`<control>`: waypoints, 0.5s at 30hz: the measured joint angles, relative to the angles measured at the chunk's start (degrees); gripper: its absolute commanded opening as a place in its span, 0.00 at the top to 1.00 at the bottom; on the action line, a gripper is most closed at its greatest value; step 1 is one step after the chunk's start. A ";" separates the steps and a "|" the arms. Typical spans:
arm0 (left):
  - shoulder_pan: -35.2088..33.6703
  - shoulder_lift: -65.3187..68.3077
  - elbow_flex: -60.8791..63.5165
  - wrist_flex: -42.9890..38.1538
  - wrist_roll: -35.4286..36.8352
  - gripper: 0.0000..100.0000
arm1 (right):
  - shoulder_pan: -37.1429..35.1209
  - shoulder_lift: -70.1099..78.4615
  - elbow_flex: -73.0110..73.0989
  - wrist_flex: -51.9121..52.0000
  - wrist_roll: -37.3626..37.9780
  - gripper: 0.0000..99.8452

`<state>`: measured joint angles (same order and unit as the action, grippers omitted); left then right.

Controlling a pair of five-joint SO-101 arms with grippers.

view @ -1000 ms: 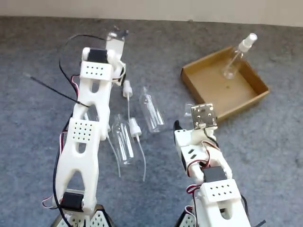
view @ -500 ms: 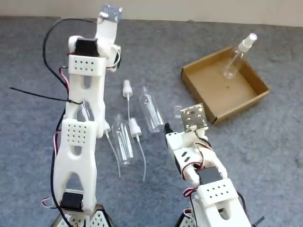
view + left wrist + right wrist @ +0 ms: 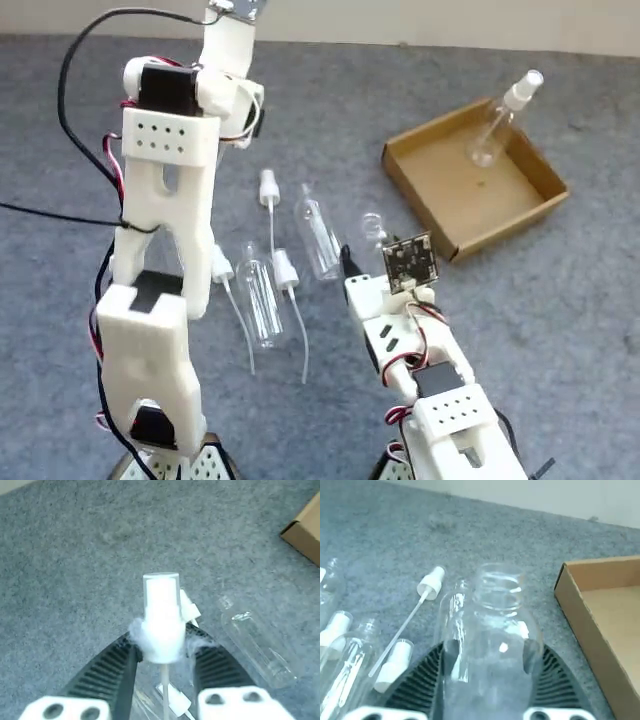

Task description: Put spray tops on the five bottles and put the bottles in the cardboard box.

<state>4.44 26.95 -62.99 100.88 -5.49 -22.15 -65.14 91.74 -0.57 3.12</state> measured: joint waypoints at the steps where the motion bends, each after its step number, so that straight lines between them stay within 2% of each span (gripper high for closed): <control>1: 0.79 -2.11 1.32 0.00 0.00 0.99 | 0.00 0.00 0.00 -1.32 0.00 0.89; 15: 14.07 -19.96 2.64 0.00 0.00 1.00 | 0.00 -0.18 3.34 -14.51 0.00 0.89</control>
<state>18.51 6.99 -60.35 100.88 -5.49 -22.15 -65.32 95.08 -15.08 3.12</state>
